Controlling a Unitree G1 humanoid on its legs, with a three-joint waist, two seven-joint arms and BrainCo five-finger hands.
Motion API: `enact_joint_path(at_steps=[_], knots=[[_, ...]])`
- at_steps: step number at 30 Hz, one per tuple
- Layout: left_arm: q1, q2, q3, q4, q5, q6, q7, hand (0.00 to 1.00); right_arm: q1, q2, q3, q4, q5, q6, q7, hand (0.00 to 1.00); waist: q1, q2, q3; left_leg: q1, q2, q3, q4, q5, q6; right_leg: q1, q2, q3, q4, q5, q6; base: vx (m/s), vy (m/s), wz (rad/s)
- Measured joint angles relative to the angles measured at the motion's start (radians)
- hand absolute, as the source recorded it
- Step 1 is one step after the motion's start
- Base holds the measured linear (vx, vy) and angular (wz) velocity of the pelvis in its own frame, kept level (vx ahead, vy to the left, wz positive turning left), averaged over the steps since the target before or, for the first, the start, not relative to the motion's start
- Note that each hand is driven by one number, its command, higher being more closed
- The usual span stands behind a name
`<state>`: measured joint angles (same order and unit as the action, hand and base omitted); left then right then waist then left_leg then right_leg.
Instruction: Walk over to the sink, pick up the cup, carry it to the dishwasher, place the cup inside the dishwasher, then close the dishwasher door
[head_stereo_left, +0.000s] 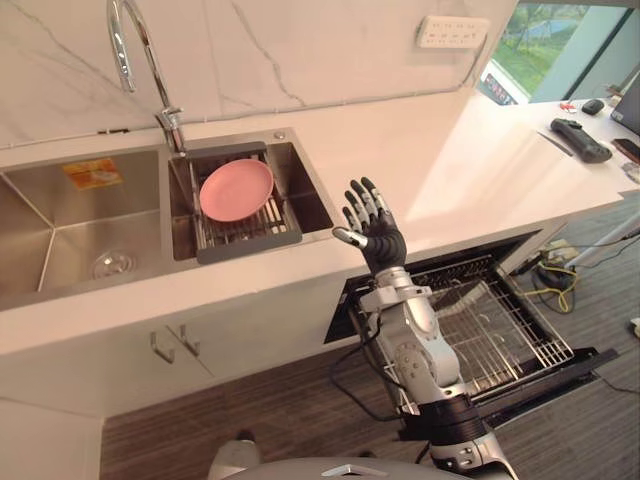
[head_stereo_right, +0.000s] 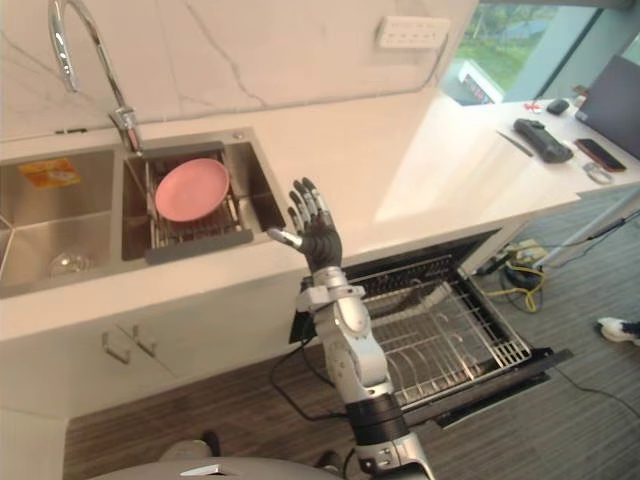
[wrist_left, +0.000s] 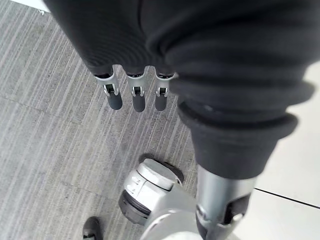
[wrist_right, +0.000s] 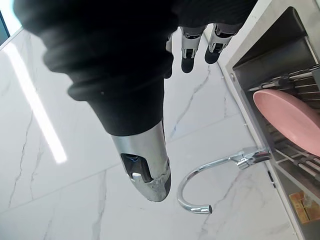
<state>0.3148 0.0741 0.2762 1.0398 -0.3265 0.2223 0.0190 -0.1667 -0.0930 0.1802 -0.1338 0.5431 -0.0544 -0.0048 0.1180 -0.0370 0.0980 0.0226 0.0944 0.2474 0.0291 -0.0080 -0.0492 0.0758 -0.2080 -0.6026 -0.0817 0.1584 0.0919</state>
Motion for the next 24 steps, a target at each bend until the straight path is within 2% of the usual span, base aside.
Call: enact_joint_path(at_steps=[2,6,8,9,10,11,12,13,15,16,17,18,19,21,22,24], knots=[[0.006,0.000,-0.005,0.003,0.012,0.000,-0.002,0.00,0.001,0.000,-0.009,-0.001,0.000,0.000,-0.001,0.00,-0.013,0.002,0.001,0.011,-0.006,-0.004,-0.027,0.008,-0.002,0.001,-0.004,-0.004,0.000,-0.004,0.005,-0.05,0.035,0.03],[0.014,0.001,-0.014,0.003,0.035,-0.014,-0.011,0.00,0.028,-0.014,-0.047,-0.005,0.000,-0.005,-0.004,0.00,-0.017,0.015,-0.002,0.069,-0.036,-0.002,-0.108,0.040,-0.002,0.006,-0.030,0.001,0.027,-0.025,0.022,-0.01,0.055,-0.01],[0.016,0.003,-0.021,0.003,0.034,-0.019,-0.017,0.00,0.041,-0.031,-0.050,-0.007,-0.001,-0.009,-0.004,0.00,-0.018,0.017,-0.003,0.067,-0.053,-0.006,-0.108,0.035,0.005,-0.035,-0.075,0.007,0.131,-0.075,0.034,0.02,0.133,0.16],[0.017,0.016,-0.039,0.003,0.035,-0.026,-0.034,0.00,0.059,-0.031,-0.068,-0.007,-0.001,-0.010,-0.005,0.00,-0.022,0.000,0.004,0.066,-0.086,-0.029,-0.101,0.025,0.019,-0.067,-0.143,0.010,0.250,-0.135,0.050,0.05,0.171,0.44],[0.018,0.030,-0.057,0.002,0.035,-0.027,-0.048,0.00,0.075,-0.028,-0.076,-0.008,-0.002,-0.012,-0.010,0.00,-0.023,-0.009,0.000,0.068,-0.110,-0.050,-0.101,0.019,0.027,-0.081,-0.183,0.011,0.318,-0.169,0.054,0.06,0.119,0.57],[0.018,0.039,-0.067,0.001,0.036,-0.028,-0.054,0.00,0.084,-0.026,-0.086,-0.008,-0.002,-0.014,-0.020,0.00,-0.025,-0.019,0.002,0.070,-0.127,-0.066,-0.099,0.015,0.034,-0.086,-0.208,0.022,0.360,-0.190,0.041,0.07,0.111,0.78],[0.019,0.054,-0.087,-0.002,0.038,-0.032,-0.057,0.00,0.095,-0.017,-0.098,-0.008,-0.002,-0.017,-0.032,0.00,-0.035,-0.045,0.014,0.063,-0.155,-0.111,-0.072,0.001,0.054,-0.102,-0.204,0.126,0.406,-0.254,-0.027,0.08,0.098,1.21],[0.020,0.060,-0.091,-0.006,0.049,-0.033,-0.060,0.00,0.119,-0.010,-0.118,-0.013,-0.002,-0.032,-0.042,0.00,-0.052,-0.045,0.015,0.044,-0.166,-0.160,-0.015,-0.021,0.076,-0.091,-0.152,0.248,0.407,-0.338,-0.085,0.08,0.090,1.39],[0.030,0.065,-0.093,-0.008,0.058,-0.034,-0.071,0.00,0.154,0.000,-0.150,-0.040,-0.004,-0.039,-0.050,0.00,-0.065,-0.050,0.014,0.055,-0.192,-0.244,0.021,-0.048,0.098,-0.061,-0.105,0.357,0.412,-0.381,-0.129,0.18,0.008,1.23],[0.029,0.059,-0.093,-0.010,0.061,-0.031,-0.071,0.00,0.154,0.005,-0.152,-0.050,-0.011,-0.041,-0.046,0.00,-0.062,-0.049,0.018,0.072,-0.187,-0.271,0.019,-0.042,0.121,-0.067,-0.083,0.404,0.446,-0.371,-0.112,0.23,-0.046,0.85],[0.028,0.054,-0.094,-0.009,0.071,-0.024,-0.071,0.00,0.152,0.002,-0.157,-0.050,-0.012,-0.041,-0.037,0.00,-0.064,-0.037,0.019,0.078,-0.159,-0.289,0.026,-0.048,0.114,-0.076,-0.028,0.438,0.463,-0.383,-0.088,0.19,-0.060,0.57],[0.017,0.053,-0.095,-0.008,0.076,-0.023,-0.071,0.00,0.145,0.000,-0.168,-0.048,-0.014,-0.048,-0.021,0.00,-0.065,-0.019,0.022,0.086,-0.115,-0.298,0.034,-0.045,0.099,-0.085,0.049,0.439,0.429,-0.386,-0.069,0.11,-0.042,0.50],[0.016,0.055,-0.094,-0.007,0.078,-0.023,-0.071,0.00,0.140,0.001,-0.175,-0.048,-0.014,-0.053,-0.019,0.00,-0.064,-0.020,0.021,0.087,-0.108,-0.297,0.036,-0.043,0.092,-0.082,0.073,0.439,0.396,-0.367,-0.059,0.09,-0.008,0.43],[0.011,0.073,-0.092,-0.008,0.093,-0.025,-0.059,0.00,0.108,0.000,-0.205,-0.048,-0.013,-0.073,-0.014,0.00,-0.064,-0.059,0.012,0.106,-0.128,-0.291,0.021,-0.051,0.079,-0.084,0.078,0.438,0.286,-0.206,-0.040,0.13,-0.044,0.33],[0.004,0.073,-0.092,-0.008,0.091,-0.026,-0.042,0.00,0.102,-0.009,-0.228,-0.048,-0.012,-0.094,-0.001,0.00,-0.065,-0.060,0.001,0.112,-0.137,-0.273,0.017,-0.062,0.075,-0.069,0.068,0.428,0.258,-0.197,-0.003,0.16,-0.090,0.25],[0.000,0.052,-0.090,-0.009,0.078,-0.026,-0.033,0.00,0.091,-0.042,-0.243,-0.048,-0.008,-0.107,0.001,0.00,-0.055,-0.034,-0.018,0.112,-0.120,-0.259,0.006,-0.067,0.072,-0.043,0.090,0.425,0.190,-0.173,-0.008,0.14,-0.045,-0.01]])
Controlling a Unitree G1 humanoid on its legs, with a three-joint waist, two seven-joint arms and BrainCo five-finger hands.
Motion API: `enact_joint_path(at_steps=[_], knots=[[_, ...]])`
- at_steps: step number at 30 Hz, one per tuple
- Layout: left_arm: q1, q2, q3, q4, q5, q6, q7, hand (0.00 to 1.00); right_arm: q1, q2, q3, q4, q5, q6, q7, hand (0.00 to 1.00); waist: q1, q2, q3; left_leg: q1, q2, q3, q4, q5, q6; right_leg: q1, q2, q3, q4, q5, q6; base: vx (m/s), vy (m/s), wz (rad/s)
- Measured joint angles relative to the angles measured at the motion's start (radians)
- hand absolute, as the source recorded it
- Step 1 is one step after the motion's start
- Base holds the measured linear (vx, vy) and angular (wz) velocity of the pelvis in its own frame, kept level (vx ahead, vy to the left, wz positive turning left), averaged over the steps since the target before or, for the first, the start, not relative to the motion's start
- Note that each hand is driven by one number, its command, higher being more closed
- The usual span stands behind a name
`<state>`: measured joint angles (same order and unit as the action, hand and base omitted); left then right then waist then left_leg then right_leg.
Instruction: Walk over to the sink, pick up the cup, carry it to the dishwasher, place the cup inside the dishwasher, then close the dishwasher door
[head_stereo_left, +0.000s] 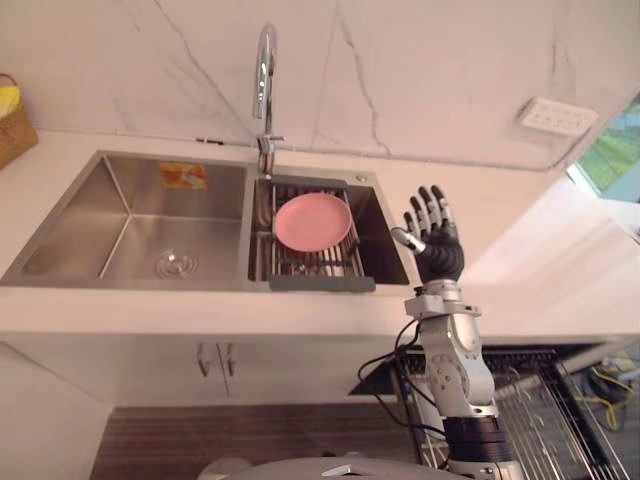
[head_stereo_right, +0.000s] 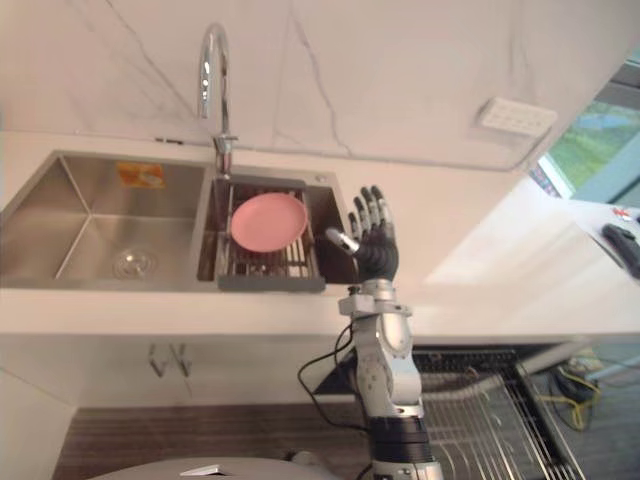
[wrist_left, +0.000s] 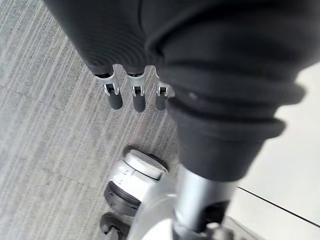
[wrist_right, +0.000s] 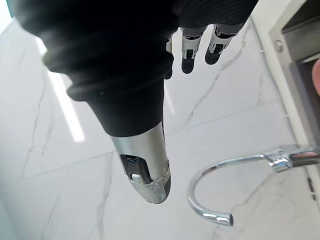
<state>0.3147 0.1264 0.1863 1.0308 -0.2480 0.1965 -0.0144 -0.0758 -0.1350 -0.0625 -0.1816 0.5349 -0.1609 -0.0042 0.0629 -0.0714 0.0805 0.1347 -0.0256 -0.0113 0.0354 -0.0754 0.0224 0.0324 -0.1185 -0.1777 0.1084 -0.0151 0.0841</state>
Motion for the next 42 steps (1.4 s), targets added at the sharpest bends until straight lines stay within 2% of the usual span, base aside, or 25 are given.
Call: enact_joint_path(at_steps=[2,3,4,12,16,20,22,28,36,42], knots=[[-0.002,-0.021,0.007,0.002,-0.004,0.003,0.020,0.00,-0.020,-0.020,-0.004,0.000,-0.002,-0.010,-0.018,0.00,-0.003,0.036,0.002,0.003,0.015,0.020,-0.028,0.001,-0.004,0.008,0.021,0.002,-0.065,0.032,-0.006,0.15,-0.042,-0.18],[-0.002,-0.022,0.007,0.002,-0.003,0.003,0.025,0.00,-0.018,-0.022,-0.006,0.000,-0.002,-0.010,-0.027,0.00,-0.004,0.039,0.003,0.004,0.017,0.023,-0.029,0.002,-0.005,0.010,0.023,0.002,-0.069,0.033,-0.006,0.09,-0.024,-0.07],[0.001,-0.013,0.011,-0.001,0.015,0.011,0.028,0.00,-0.008,-0.020,-0.037,0.002,-0.001,0.011,-0.042,0.00,-0.007,0.017,0.013,0.061,0.015,0.106,-0.092,0.006,-0.005,0.072,0.028,0.024,-0.152,0.066,0.005,0.00,0.000,0.00],[-0.008,-0.009,0.009,0.001,-0.011,0.017,0.021,0.00,-0.008,-0.020,-0.036,0.004,0.009,0.011,-0.039,0.00,-0.008,0.017,0.018,0.052,0.016,0.112,-0.076,0.006,-0.005,0.050,0.024,0.027,-0.114,0.063,0.008,-0.01,0.000,-0.01],[-0.033,0.005,0.007,-0.001,-0.056,0.015,0.025,0.00,-0.005,-0.019,-0.021,0.007,0.020,0.010,-0.017,0.00,-0.014,0.001,0.044,0.027,0.010,0.124,-0.053,0.005,-0.004,0.037,0.013,0.021,-0.112,0.069,0.010,-0.09,-0.004,0.01],[-0.046,0.009,0.002,-0.001,-0.105,0.016,0.050,0.00,-0.007,-0.019,-0.012,0.007,-0.020,0.015,-0.015,0.00,0.003,-0.003,0.045,0.009,0.016,0.148,-0.055,0.004,-0.007,0.035,0.001,-0.039,-0.150,0.086,0.004,-0.10,-0.015,-0.09],[-0.043,0.005,0.002,0.001,-0.105,0.016,0.068,0.00,-0.007,-0.022,-0.003,0.007,-0.044,0.026,-0.023,0.00,-0.003,-0.003,0.045,0.007,0.020,0.159,-0.058,0.002,-0.010,0.035,0.002,-0.057,-0.161,0.095,0.002,-0.05,-0.021,-0.17],[-0.027,-0.004,0.003,0.002,-0.088,-0.010,0.073,0.00,0.005,-0.050,0.002,0.007,-0.210,0.077,-0.029,0.00,-0.011,0.013,0.028,0.013,0.037,0.207,-0.093,0.012,-0.027,0.037,0.009,-0.081,-0.188,0.119,-0.001,0.03,-0.016,0.02],[-0.015,-0.004,0.007,-0.012,-0.042,-0.022,0.073,0.00,-0.009,-0.093,0.003,0.013,-0.509,0.079,-0.016,0.00,-0.006,0.006,0.017,0.034,0.030,0.229,-0.083,0.018,-0.031,0.057,-0.002,-0.089,-0.188,0.121,0.007,0.04,0.004,0.03],[-0.005,0.003,0.006,-0.031,-0.042,-0.011,0.072,0.00,-0.190,-0.246,0.053,0.127,-0.756,0.077,0.003,0.00,-0.003,-0.009,0.007,0.024,0.018,0.207,-0.089,0.020,-0.028,0.059,-0.013,-0.112,-0.188,0.117,0.013,-0.09,-0.020,0.09]])
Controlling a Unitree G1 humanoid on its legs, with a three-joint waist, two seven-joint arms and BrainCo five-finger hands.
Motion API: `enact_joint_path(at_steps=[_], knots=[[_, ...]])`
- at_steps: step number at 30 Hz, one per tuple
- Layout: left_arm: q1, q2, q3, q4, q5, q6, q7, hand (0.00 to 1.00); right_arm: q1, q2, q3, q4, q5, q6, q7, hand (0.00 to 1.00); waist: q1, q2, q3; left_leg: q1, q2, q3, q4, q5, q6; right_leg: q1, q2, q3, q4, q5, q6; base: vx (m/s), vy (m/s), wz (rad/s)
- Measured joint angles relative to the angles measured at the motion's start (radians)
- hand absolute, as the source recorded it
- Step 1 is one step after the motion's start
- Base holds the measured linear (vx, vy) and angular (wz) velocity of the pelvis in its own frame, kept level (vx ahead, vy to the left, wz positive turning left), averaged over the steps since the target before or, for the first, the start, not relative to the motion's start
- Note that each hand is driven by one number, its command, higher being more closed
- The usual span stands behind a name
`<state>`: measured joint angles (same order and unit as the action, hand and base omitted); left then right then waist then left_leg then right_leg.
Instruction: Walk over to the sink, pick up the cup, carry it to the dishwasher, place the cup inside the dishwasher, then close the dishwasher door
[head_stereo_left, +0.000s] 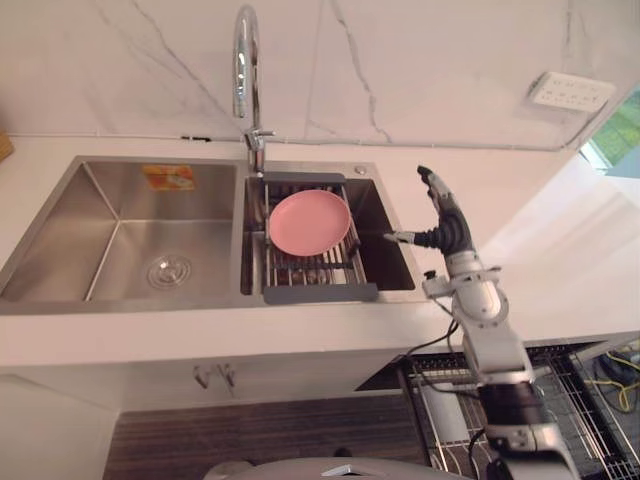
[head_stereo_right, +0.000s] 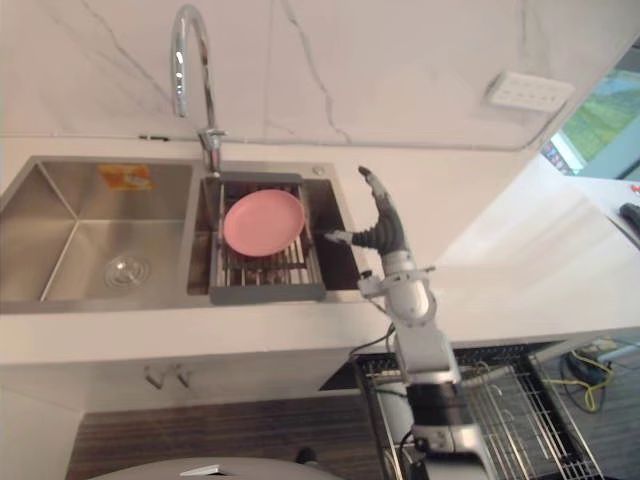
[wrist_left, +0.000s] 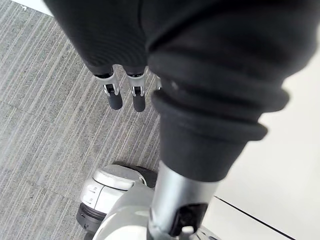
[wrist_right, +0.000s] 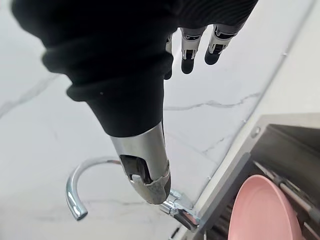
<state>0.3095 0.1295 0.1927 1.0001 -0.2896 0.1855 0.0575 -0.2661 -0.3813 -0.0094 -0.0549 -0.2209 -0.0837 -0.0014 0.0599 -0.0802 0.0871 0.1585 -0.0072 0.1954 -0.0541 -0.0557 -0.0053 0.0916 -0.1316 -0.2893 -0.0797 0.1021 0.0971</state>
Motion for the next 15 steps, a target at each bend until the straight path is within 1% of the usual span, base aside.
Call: enact_joint_path(at_steps=[1,2,3,4,6,8,9,10,13,15], knots=[[-0.001,0.000,0.000,-0.005,0.000,0.007,0.000,0.00,-0.023,-0.019,0.017,0.017,-0.049,0.000,0.003,0.00,0.008,0.000,0.000,-0.003,-0.001,-0.005,-0.003,0.002,0.003,0.000,-0.001,-0.004,0.000,0.000,0.000,-0.11,-0.029,0.16],[-0.001,0.000,0.000,-0.008,0.000,0.010,-0.001,0.00,-0.032,-0.025,0.027,0.030,-0.071,-0.002,0.004,0.00,0.014,-0.001,-0.001,-0.003,-0.001,-0.007,-0.003,0.003,0.005,0.000,-0.001,-0.006,0.000,0.000,0.000,-0.12,-0.032,0.12],[-0.002,0.000,0.000,-0.010,0.000,0.011,-0.004,0.00,-0.049,-0.032,0.048,0.058,-0.127,-0.004,0.005,0.00,0.025,-0.002,-0.002,-0.005,-0.002,-0.011,-0.004,0.008,0.012,0.000,-0.002,-0.012,0.001,0.000,0.000,-0.12,-0.038,0.19],[-0.002,0.002,0.000,-0.011,0.000,0.012,-0.006,0.00,-0.063,-0.035,0.065,0.089,-0.185,-0.011,0.006,0.00,0.027,-0.004,-0.003,-0.010,-0.004,-0.025,-0.009,0.015,0.019,0.000,-0.004,-0.028,0.003,0.000,0.000,-0.12,-0.036,0.27],[-0.003,0.007,-0.002,-0.011,0.000,0.017,-0.009,0.00,-0.074,-0.050,0.091,0.125,-0.257,-0.030,0.005,0.00,0.028,-0.008,-0.005,-0.018,-0.007,-0.040,-0.024,0.025,0.014,-0.002,-0.006,-0.046,0.003,0.000,0.000,-0.10,-0.023,0.35],[-0.003,0.008,-0.005,-0.015,0.000,0.033,-0.018,0.00,-0.110,-0.071,0.141,0.197,-0.345,-0.052,0.006,0.00,0.042,-0.012,-0.007,-0.029,-0.010,-0.058,-0.028,0.035,0.018,-0.007,-0.010,-0.055,0.003,0.001,-0.001,-0.09,-0.015,0.23],[-0.003,0.008,-0.005,-0.018,0.000,0.037,-0.019,0.00,-0.115,-0.077,0.152,0.208,-0.371,-0.055,0.005,0.00,0.047,-0.012,-0.007,-0.030,-0.011,-0.058,-0.028,0.036,0.018,-0.007,-0.011,-0.056,0.003,0.001,-0.001,-0.06,-0.004,0.13],[-0.003,0.008,-0.006,-0.026,0.000,0.042,-0.021,0.00,-0.132,-0.085,0.173,0.241,-0.405,-0.071,0.004,0.00,0.052,-0.012,-0.007,-0.033,-0.012,-0.062,-0.028,0.039,0.018,-0.007,-0.012,-0.060,0.003,0.001,-0.001,-0.05,0.001,0.16],[-0.002,0.009,-0.009,-0.037,0.000,0.050,-0.024,0.00,-0.167,-0.104,0.232,0.319,-0.469,-0.097,0.002,0.00,0.056,-0.012,-0.007,-0.044,-0.018,-0.085,-0.029,0.048,0.020,-0.005,-0.018,-0.083,0.003,0.003,-0.001,-0.03,0.004,0.21],[-0.005,0.010,-0.010,-0.048,0.000,0.054,-0.029,0.00,-0.181,-0.103,0.247,0.363,-0.515,-0.100,0.002,0.00,0.068,-0.012,-0.006,-0.050,-0.019,-0.091,-0.029,0.051,0.020,-0.006,-0.020,-0.091,0.000,0.005,0.000,-0.01,0.009,0.15]])
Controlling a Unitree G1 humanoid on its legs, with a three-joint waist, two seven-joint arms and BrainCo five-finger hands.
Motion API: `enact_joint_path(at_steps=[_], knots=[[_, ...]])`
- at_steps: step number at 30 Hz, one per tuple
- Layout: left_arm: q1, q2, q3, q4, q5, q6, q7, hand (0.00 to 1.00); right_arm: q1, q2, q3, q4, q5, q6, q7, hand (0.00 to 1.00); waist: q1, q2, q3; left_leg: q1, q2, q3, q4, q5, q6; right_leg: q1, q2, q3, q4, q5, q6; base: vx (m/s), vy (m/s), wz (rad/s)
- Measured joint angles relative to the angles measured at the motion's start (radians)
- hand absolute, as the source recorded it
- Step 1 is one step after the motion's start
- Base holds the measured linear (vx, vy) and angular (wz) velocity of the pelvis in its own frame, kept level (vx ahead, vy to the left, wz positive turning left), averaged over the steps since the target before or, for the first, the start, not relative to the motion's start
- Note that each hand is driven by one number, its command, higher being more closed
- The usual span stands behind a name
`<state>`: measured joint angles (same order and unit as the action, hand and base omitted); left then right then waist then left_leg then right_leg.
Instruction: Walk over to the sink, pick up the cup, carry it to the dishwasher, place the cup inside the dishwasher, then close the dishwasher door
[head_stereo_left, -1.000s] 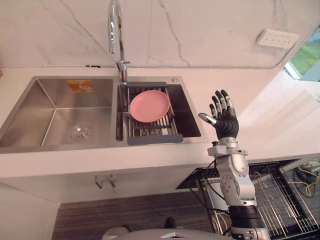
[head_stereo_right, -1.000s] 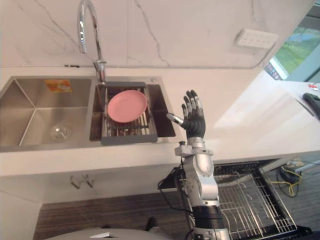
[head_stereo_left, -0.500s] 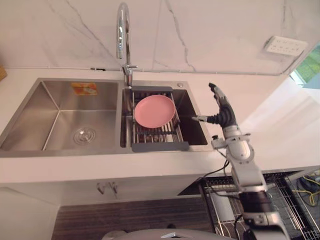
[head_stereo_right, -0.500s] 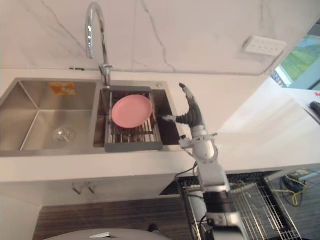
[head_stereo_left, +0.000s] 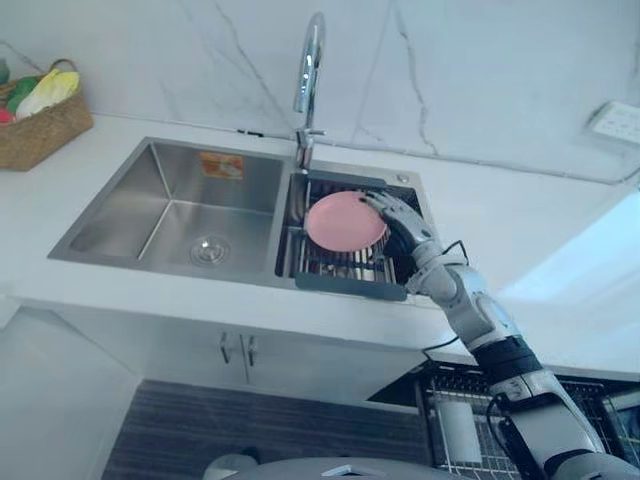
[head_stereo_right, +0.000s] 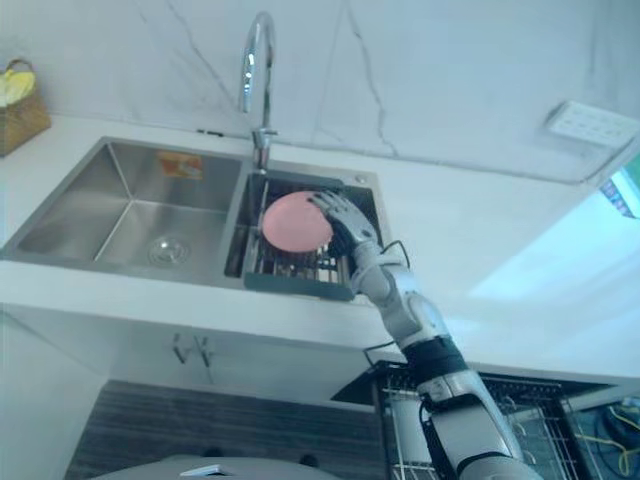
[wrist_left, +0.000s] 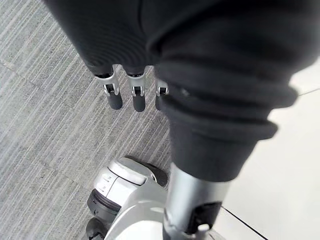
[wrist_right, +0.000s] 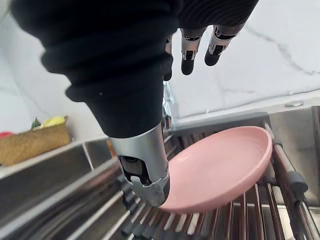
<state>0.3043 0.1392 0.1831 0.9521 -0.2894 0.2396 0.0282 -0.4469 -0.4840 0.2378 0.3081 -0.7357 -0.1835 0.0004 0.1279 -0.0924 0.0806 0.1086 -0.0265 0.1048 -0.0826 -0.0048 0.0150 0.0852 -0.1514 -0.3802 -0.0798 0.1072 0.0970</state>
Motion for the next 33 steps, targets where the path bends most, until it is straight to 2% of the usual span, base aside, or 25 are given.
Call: enact_joint_path(at_steps=[5,12,17,21,30,33], knots=[[-0.001,0.007,-0.032,-0.004,0.000,0.003,-0.014,0.00,-0.037,0.001,0.042,0.119,-0.104,0.006,-0.005,0.00,0.026,0.004,0.003,-0.004,-0.003,-0.027,0.000,0.012,0.009,0.010,-0.002,-0.025,0.000,0.001,0.001,0.01,-0.001,0.15],[-0.004,0.007,-0.038,-0.030,0.001,0.006,-0.021,0.00,-0.083,0.002,0.079,0.238,-0.214,0.044,-0.037,0.00,0.044,0.005,0.019,-0.015,-0.011,-0.070,-0.001,0.024,0.006,0.021,-0.006,-0.069,0.000,-0.002,0.004,-0.01,-0.002,0.18],[-0.008,0.007,-0.041,-0.039,0.017,0.006,-0.036,0.00,-0.118,0.002,0.116,0.305,-0.256,0.060,-0.077,0.00,0.058,0.006,0.030,-0.018,-0.016,-0.078,-0.001,0.027,0.002,0.023,-0.010,-0.075,0.001,-0.001,0.004,-0.02,0.007,0.06],[-0.012,0.010,-0.054,-0.039,0.018,0.004,-0.037,0.00,-0.152,0.002,0.145,0.363,-0.294,0.063,-0.079,0.00,0.061,0.008,0.041,-0.019,-0.018,-0.082,-0.002,0.029,0.001,0.024,-0.014,-0.079,0.001,-0.001,0.004,-0.02,0.009,0.04],[-0.019,0.019,-0.071,-0.039,0.018,-0.001,-0.054,0.00,-0.170,0.002,0.154,0.470,-0.370,0.131,-0.131,0.00,0.081,0.008,0.053,-0.020,-0.024,-0.113,-0.002,0.035,0.002,0.042,-0.017,-0.113,0.000,-0.004,0.006,0.01,0.001,0.11],[-0.019,0.020,-0.073,-0.039,0.018,-0.003,-0.057,0.00,-0.195,0.001,0.155,0.529,-0.375,0.145,-0.173,0.00,0.082,0.009,0.058,-0.016,-0.027,-0.129,-0.002,0.037,0.006,0.053,-0.019,-0.129,0.000,-0.007,0.009,0.02,0.001,0.14]])
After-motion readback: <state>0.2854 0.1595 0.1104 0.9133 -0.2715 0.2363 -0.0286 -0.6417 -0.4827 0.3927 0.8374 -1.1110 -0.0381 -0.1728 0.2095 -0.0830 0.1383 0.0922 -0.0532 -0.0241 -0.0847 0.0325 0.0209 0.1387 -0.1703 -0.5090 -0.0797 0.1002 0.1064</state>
